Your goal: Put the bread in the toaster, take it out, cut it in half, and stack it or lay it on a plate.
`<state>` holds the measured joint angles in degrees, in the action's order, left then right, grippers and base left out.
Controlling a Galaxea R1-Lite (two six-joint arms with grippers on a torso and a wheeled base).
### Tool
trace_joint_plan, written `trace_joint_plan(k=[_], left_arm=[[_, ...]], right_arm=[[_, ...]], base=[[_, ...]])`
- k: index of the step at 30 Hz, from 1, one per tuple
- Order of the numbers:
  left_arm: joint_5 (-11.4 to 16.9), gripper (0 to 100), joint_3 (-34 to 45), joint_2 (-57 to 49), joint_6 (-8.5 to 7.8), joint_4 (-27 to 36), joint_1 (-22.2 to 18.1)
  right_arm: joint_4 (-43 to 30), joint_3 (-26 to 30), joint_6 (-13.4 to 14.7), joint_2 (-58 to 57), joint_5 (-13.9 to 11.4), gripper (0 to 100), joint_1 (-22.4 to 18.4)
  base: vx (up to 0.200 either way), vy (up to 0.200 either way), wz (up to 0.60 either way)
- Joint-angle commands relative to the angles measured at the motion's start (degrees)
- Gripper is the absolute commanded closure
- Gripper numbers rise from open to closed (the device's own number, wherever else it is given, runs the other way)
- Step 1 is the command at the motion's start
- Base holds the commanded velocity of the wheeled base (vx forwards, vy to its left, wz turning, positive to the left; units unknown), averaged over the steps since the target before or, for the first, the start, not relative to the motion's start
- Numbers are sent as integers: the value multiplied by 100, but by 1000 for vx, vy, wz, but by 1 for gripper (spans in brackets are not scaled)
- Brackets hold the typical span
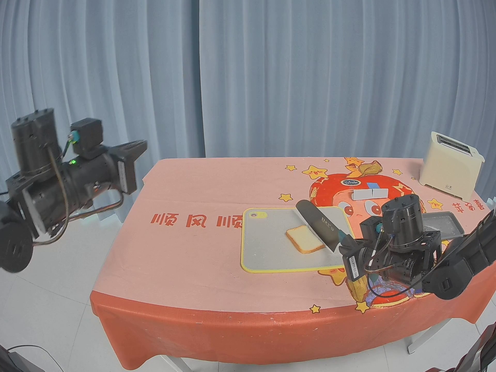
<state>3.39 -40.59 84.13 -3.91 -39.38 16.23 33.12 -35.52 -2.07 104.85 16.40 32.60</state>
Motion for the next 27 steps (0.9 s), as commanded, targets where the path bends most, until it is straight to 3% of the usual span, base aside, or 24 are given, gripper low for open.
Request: trace_joint_plan(k=[1,12,16,19,20,23,27], left_arm=[[-14,100,1493,-1373,-92,-589,-489],[-66,100,3268,-2902,-31,-756,-533],[-75,100,4059,-3596,128,-668,-550],[-172,100,4051,-4422,374,26,-559],[-181,100,4051,-4475,374,70,-559],[-515,100,4051,-5451,374,1011,-568],[-647,100,4051,-6576,383,2215,-568]], right_arm=[[28,2,5,-35,-5,100,-8],[28,-16,23,-149,-5,100,-8],[28,10,23,-149,4,100,-8],[28,19,23,-184,4,100,-8],[28,19,23,-193,4,100,-8],[28,72,14,-316,4,100,-8],[28,89,14,-386,4,100,1]], base=[[0,0,0],[0,0,0],[0,0,0],[0,0,0],[0,0,0],[0,0,0],[0,0,0]])
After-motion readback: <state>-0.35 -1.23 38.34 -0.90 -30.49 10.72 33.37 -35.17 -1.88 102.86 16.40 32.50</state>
